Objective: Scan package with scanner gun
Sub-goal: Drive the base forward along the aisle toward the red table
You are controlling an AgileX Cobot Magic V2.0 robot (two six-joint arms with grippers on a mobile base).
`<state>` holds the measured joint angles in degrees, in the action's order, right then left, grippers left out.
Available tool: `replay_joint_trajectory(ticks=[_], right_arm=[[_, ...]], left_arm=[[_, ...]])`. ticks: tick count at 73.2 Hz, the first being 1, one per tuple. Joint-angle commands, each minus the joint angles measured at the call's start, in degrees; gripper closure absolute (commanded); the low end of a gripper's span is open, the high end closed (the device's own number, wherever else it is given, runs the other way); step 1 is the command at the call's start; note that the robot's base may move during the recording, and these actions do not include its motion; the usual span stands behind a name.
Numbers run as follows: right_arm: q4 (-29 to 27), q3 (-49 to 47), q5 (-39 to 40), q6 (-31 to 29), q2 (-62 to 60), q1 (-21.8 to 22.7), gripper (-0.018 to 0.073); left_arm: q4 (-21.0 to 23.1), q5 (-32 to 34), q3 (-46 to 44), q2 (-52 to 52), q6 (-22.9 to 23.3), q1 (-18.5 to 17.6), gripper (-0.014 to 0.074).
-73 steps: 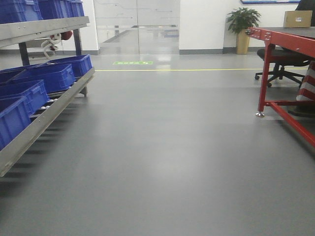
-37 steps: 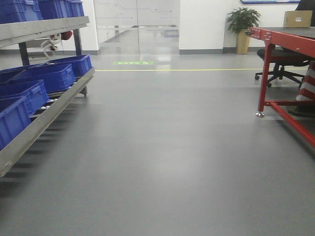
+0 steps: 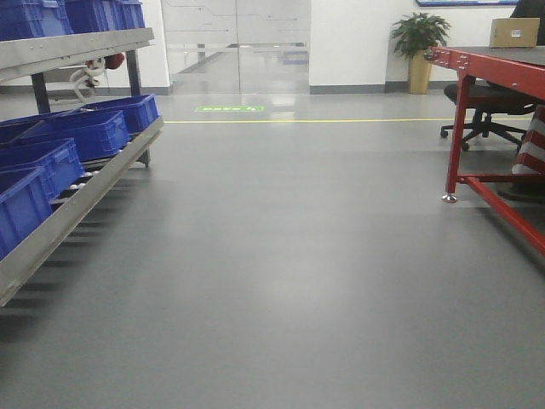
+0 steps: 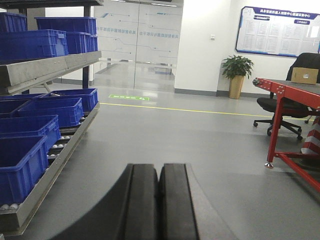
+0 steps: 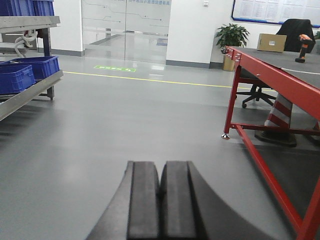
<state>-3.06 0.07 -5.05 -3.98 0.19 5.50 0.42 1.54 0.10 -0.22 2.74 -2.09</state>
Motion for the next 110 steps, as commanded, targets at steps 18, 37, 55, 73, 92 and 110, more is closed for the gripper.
replay_joint_trajectory(ticks=[18,37,55,73,92,110], right_arm=[[0.3,-0.1,0.9,0.0,-0.2,-0.2,0.0728],[0.3,-0.1,0.9,0.0,-0.2,-0.2,0.0728],[0.3,-0.1,0.9,0.0,-0.2,-0.2,0.0728],[0.3,-0.1,0.9,0.0,-0.2,-0.2,0.0728],[0.3,-0.1,0.9,0.0,-0.2,-0.2,0.0728],[0.3,-0.1,0.9,0.0,-0.2,-0.2,0.0728]], left_arm=[[0.3,0.8,-0.1,0.2,-0.2,0.2,0.0708],[0.3,0.8,-0.1,0.2,-0.2,0.2,0.0708],[0.3,0.8,-0.1,0.2,-0.2,0.2,0.0708],[0.3,0.8,-0.1,0.2,-0.2,0.2,0.0708],[0.3,0.8,-0.1,0.2,-0.2,0.2,0.0708],[0.3,0.8,-0.1,0.2,-0.2,0.2,0.0708]])
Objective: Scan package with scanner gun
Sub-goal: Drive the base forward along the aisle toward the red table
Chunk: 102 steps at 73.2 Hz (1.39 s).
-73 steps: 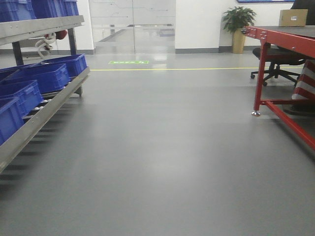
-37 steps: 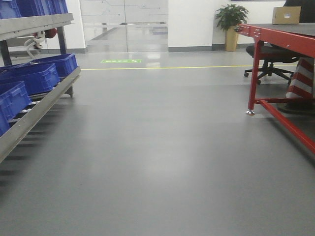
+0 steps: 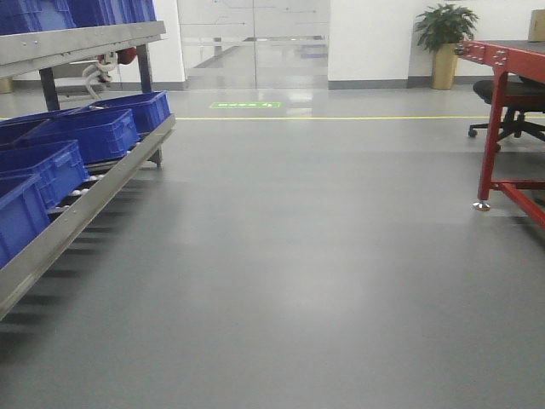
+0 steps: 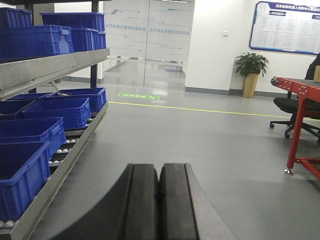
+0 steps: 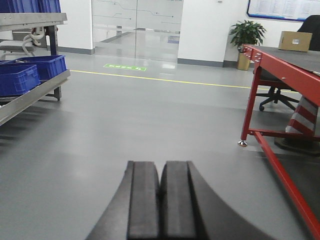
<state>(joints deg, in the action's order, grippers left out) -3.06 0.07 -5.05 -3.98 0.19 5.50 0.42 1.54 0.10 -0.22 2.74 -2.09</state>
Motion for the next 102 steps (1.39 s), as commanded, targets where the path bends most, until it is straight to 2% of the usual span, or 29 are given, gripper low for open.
replay_joint_trajectory(ticks=[1,102], right_arm=[[0.3,-0.1,0.9,0.0,-0.2,-0.2,0.0728],[0.3,-0.1,0.9,0.0,-0.2,-0.2,0.0728]], left_arm=[[0.3,0.8,-0.1,0.2,-0.2,0.2,0.0708],[0.3,0.8,-0.1,0.2,-0.2,0.2,0.0708]])
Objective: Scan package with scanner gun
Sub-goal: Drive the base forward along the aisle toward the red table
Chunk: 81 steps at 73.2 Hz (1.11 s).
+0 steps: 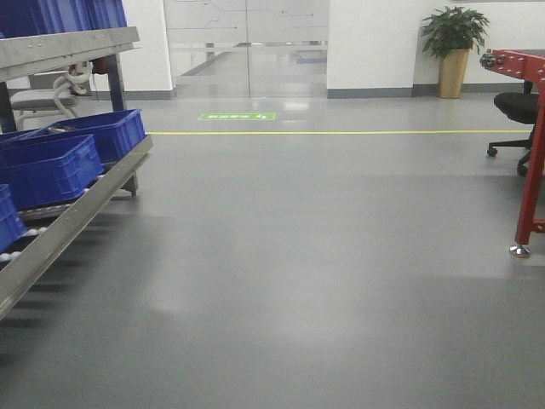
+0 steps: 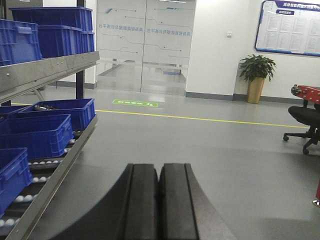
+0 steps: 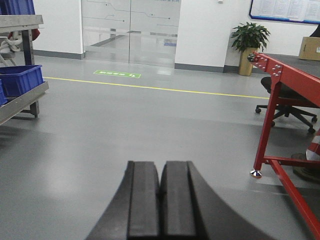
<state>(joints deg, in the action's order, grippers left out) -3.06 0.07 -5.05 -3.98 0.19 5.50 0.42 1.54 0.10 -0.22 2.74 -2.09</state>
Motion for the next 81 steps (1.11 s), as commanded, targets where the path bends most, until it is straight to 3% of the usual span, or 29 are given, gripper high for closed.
replay_joint_trajectory(ticks=[1,81], right_arm=[[0.3,-0.1,0.9,0.0,-0.2,-0.2,0.0728],[0.3,-0.1,0.9,0.0,-0.2,-0.2,0.0728]], left_arm=[[0.3,0.8,-0.1,0.2,-0.2,0.2,0.0708],[0.3,0.8,-0.1,0.2,-0.2,0.2,0.0708]])
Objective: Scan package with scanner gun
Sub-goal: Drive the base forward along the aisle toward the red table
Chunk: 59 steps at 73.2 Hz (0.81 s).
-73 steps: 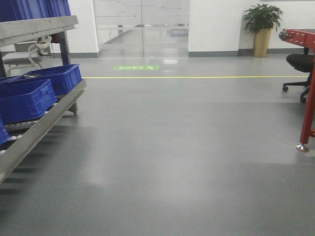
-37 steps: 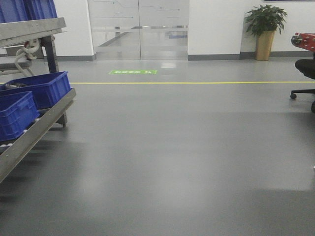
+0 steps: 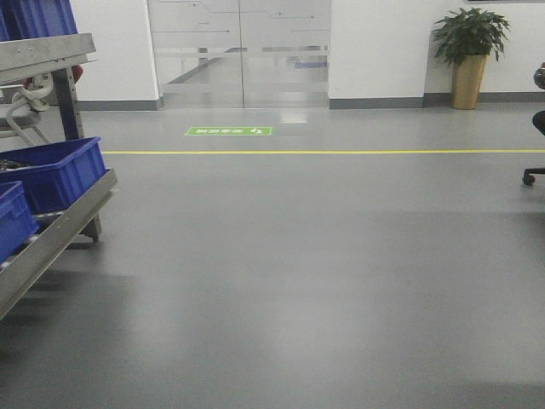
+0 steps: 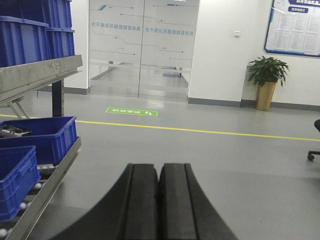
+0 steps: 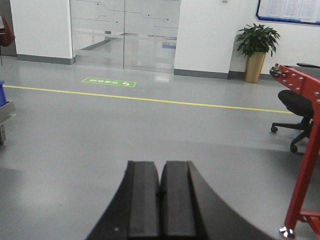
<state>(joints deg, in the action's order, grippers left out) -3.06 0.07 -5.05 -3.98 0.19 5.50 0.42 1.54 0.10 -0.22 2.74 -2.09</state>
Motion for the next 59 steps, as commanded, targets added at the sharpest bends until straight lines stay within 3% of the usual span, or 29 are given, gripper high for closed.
replay_joint_trajectory(ticks=[1,59], right_arm=[[0.3,-0.1,0.9,0.0,-0.2,-0.2,0.0728],[0.3,-0.1,0.9,0.0,-0.2,-0.2,0.0728]], left_arm=[[0.3,0.8,-0.1,0.2,-0.2,0.2,0.0708],[0.3,0.8,-0.1,0.2,-0.2,0.2,0.0708]])
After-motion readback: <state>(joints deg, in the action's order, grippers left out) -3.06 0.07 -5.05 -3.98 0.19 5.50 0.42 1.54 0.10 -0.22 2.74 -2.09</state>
